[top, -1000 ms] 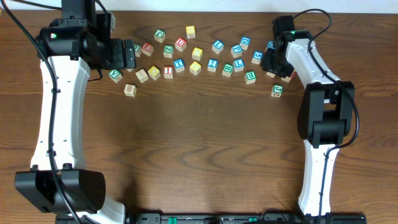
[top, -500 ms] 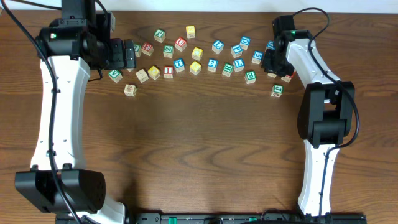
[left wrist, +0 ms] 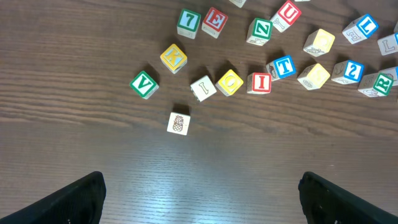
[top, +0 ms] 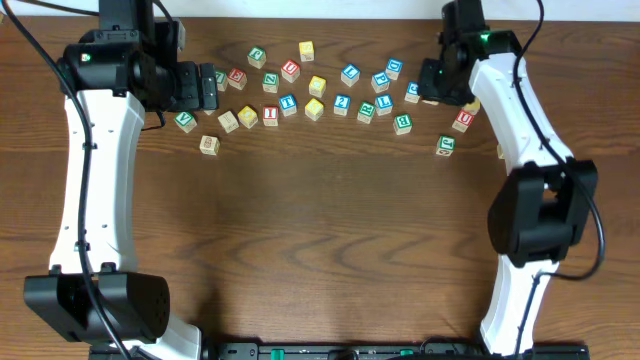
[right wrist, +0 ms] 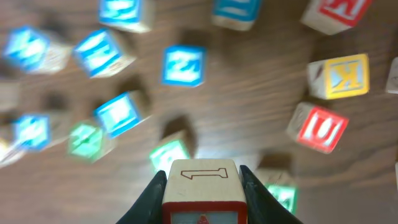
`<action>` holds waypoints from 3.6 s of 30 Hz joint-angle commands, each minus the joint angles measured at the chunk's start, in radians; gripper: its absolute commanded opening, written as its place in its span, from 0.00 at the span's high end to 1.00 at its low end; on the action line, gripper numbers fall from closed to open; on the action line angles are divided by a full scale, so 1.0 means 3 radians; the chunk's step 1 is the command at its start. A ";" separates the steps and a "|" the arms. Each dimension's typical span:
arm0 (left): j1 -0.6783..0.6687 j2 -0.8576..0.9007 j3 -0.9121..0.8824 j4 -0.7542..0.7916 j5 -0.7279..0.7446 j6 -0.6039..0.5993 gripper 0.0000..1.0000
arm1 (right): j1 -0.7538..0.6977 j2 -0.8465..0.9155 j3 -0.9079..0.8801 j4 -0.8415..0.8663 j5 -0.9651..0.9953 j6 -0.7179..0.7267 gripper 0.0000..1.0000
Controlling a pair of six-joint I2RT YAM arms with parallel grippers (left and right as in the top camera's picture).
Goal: Spell out AI2
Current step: 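Carry the red A block forward and set it on open table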
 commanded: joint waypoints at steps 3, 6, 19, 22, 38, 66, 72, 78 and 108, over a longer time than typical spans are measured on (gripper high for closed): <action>-0.0001 0.0039 0.0048 -0.0005 0.0001 -0.0052 0.02 | 0.0370 -0.0187 0.0052 -0.0254 -0.0200 -0.0108 0.77; -0.0001 0.0039 0.0048 -0.0005 0.0001 -0.0051 0.02 | 0.0556 -0.0165 0.0051 -0.0375 -0.0235 -0.0106 0.77; 0.0150 0.0039 0.0048 0.0057 -0.0212 -0.0093 0.02 | 0.1470 0.0027 0.0036 -0.0373 -0.0244 0.0187 0.77; 0.0248 0.0039 0.0048 0.0060 -0.0211 -0.0197 0.02 | 0.1609 0.0112 0.0034 -0.0347 -0.0151 0.0429 0.77; 0.0357 0.0039 0.0048 0.0055 -0.0210 -0.0328 0.02 | 0.1884 0.0664 0.0036 -0.0095 0.0220 0.1431 0.78; 0.0357 0.0039 0.0048 0.0052 -0.0209 -0.0328 0.02 | 0.1965 0.0683 -0.0154 0.0127 0.0465 0.1733 0.76; 0.0357 0.0039 0.0048 0.0052 -0.0209 -0.0328 0.02 | 0.1965 0.0683 -0.0159 0.0141 0.0465 0.1733 0.76; 0.0357 0.0039 0.0048 0.0052 -0.0209 -0.0328 0.02 | 0.1965 0.0689 -0.0191 0.0196 0.0469 0.1733 0.76; 0.0357 0.0039 0.0048 0.0053 -0.0209 -0.0327 0.02 | 0.1961 0.0736 -0.0223 0.0237 0.0516 0.1465 0.64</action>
